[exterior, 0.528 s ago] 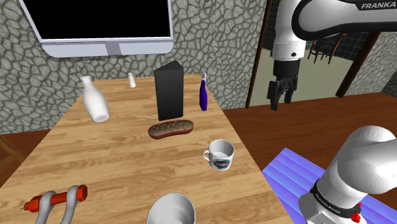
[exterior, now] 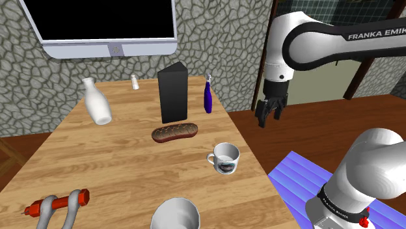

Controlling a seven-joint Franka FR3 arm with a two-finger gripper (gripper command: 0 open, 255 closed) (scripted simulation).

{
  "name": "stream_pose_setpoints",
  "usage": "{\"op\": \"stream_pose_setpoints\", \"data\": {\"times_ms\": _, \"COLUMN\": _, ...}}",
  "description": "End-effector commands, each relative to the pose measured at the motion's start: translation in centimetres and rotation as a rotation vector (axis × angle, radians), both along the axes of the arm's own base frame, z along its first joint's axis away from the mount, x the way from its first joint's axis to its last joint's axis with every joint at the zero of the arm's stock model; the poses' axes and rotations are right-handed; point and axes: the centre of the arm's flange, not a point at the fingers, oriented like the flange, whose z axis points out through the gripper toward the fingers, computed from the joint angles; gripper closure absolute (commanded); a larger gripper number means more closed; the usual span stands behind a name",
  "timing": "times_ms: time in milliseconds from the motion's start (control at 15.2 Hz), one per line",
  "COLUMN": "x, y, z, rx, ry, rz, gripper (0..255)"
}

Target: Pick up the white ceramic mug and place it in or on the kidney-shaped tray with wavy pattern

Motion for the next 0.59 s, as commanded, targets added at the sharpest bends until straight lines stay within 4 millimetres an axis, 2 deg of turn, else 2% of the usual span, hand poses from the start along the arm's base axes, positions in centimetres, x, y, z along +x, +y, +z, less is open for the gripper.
{"op": "stream_pose_setpoints", "data": {"times_ms": 0, "x": 0.7, "y": 1.5, "z": -2.0, "rx": 0.0, "ry": -0.03, "rz": -0.009, "gripper": 0}}
{"op": "stream_pose_setpoints", "data": {"times_ms": 528, "x": 3.9, "y": 7.5, "z": -9.1, "rx": -0.002, "ry": -0.133, "rz": -0.04, "gripper": 0}}
